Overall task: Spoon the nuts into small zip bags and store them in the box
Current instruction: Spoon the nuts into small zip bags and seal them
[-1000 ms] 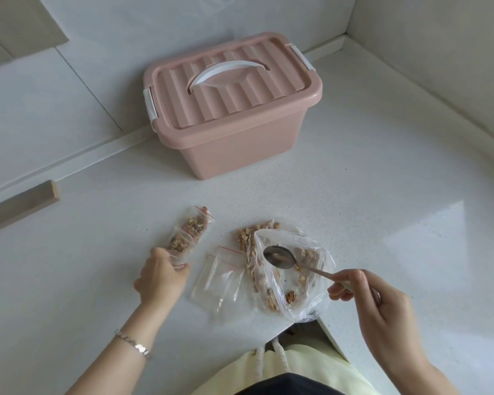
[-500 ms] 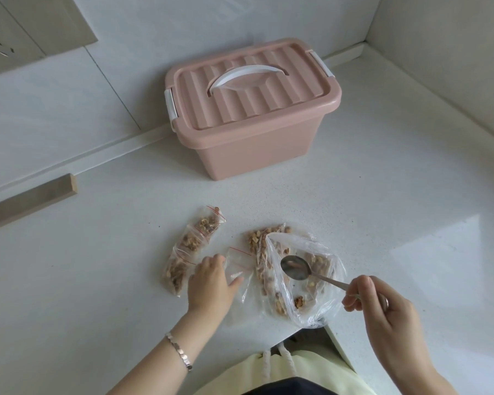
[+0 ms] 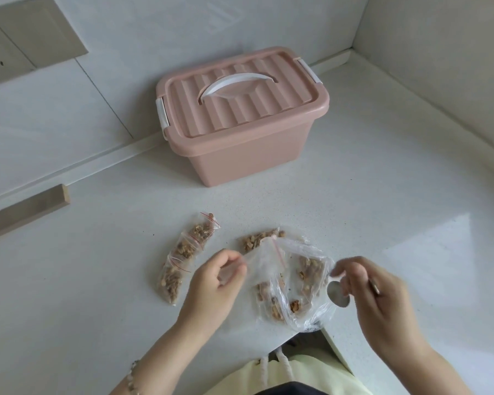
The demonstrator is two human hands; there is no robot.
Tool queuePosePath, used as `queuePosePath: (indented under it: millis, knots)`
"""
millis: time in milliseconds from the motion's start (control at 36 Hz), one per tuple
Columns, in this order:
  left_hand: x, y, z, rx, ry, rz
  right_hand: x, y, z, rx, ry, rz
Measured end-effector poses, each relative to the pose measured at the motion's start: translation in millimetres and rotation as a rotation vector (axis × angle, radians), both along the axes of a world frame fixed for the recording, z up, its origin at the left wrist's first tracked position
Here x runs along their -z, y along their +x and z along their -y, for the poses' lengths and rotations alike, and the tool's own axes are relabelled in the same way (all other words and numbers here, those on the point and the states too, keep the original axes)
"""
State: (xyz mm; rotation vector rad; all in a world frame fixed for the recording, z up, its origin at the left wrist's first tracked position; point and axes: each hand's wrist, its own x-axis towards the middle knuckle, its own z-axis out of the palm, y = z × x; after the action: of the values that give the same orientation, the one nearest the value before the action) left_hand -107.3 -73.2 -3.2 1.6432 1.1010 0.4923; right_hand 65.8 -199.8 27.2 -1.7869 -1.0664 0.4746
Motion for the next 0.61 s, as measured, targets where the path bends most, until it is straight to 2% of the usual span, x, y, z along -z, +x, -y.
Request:
queuePosePath:
  millis: [139,250,278,361,444,500,556,611]
  knots:
    - [-23,11,6,0.212,-0.112,0.097,2,1,-16,-0.128,-0.217,-0.185]
    - [-23,16,3,0.272,-0.101,0.039,7,-3,-21,-0.036,-0.221,-0.291]
    - [-20,18,2,0.254,-0.046,-0.01,10,-4,-20,-0.006,-0.212,-0.276]
    - [-10,24,5,0.093,0.286,-0.195,16,-8,-21,0.096,-0.207,-0.229]
    - [-7,32,11,0.014,0.458,-0.185,22,-13,-21,0.169,-0.216,-0.23]
    - [-10,37,18,0.092,0.373,-0.145,23,-15,-22,0.192,-0.243,-0.254]
    - [-13,43,27,0.167,0.178,-0.102,21,-17,-23,0.194,-0.266,-0.276]
    - [-12,49,36,0.168,0.07,-0.075,15,-18,-25,0.18,-0.272,-0.308]
